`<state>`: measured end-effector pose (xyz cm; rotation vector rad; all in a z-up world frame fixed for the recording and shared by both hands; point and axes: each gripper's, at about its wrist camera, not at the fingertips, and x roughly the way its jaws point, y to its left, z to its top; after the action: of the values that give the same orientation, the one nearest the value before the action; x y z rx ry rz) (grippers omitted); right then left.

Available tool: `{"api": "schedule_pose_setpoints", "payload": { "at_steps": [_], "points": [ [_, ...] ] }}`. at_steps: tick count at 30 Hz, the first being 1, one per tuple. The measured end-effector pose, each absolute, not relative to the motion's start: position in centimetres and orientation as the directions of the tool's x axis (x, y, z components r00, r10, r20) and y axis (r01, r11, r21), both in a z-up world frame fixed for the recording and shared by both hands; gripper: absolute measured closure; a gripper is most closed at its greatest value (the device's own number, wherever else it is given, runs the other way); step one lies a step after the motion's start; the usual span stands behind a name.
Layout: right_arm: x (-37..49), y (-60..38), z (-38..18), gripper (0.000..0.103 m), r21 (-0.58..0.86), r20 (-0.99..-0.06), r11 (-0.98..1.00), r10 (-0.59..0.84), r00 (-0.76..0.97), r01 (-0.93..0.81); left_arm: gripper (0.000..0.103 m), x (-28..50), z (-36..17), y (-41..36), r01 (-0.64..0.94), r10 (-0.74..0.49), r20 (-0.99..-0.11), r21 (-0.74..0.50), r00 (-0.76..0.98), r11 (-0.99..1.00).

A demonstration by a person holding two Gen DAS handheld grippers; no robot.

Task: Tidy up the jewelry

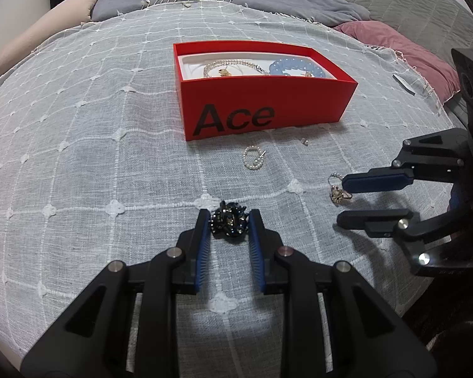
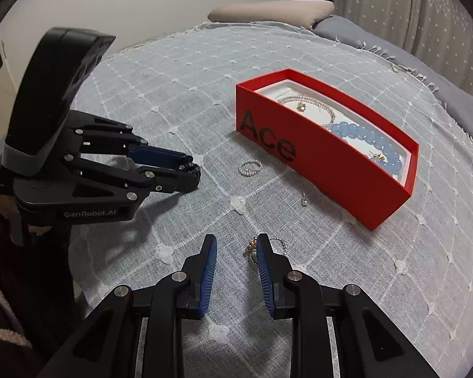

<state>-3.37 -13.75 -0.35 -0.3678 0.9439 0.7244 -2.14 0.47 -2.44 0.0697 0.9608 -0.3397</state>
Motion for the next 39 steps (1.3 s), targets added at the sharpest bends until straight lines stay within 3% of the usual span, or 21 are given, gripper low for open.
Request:
{"api": "schedule_pose_setpoints", "payload": {
  "at_steps": [10, 15, 26, 39],
  "points": [
    [-2.3, -13.2, -1.7, 0.095, -0.01, -0.852, 0.723, 0.355, 0.384, -0.691, 0.077, -2.1, -2.4, 0.5, 0.314, -0.253, -0.813, -0.092, 0.524, 0.945],
    [-2.2, -14.5, -0.2, 0.096, 0.069, -0.824, 0.733, 0.424, 0.375, -0.676, 0.077, -2.2, -2.3, 0.6, 0.312, -0.255, -0.808, -0.093, 0.531, 0.945],
    [-0.1, -18.9, 3.3, 0.096, 0.387, -0.693, 0.716, 0.642, 0.329, -0.582, 0.077, -2.2, -1.8, 0.7, 0.312, -0.256, -0.802, -0.093, 0.539, 0.946],
    [2.5, -20.5, 4.9, 0.096, 0.441, -0.64, 0.751, 0.647, 0.415, -0.491, 0.077, 0.2, 2.2, 0.8, 0.3, -0.277, -0.736, -0.106, 0.617, 0.948]
  ]
}}
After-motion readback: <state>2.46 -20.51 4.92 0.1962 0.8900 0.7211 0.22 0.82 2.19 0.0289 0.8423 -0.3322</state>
